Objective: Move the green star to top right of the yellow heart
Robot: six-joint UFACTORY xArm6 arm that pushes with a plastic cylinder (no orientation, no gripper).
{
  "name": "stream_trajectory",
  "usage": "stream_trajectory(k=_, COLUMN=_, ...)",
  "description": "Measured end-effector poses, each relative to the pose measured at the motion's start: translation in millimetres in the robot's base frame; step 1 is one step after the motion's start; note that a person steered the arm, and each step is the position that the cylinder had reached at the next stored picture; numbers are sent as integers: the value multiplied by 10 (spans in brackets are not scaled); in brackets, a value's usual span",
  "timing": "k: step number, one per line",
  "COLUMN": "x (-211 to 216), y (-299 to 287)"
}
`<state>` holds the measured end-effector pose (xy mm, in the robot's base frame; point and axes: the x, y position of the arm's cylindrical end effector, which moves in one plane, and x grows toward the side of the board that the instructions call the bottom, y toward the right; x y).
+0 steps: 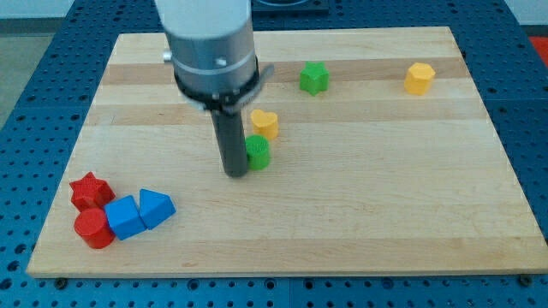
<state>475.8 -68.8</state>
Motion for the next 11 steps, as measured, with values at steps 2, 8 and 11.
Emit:
stream_trajectory(k=2, x=-50, y=0)
stream_trajectory(k=8, x=-2836, y=1597)
stream_trajectory(k=11, x=-2527, y=1323)
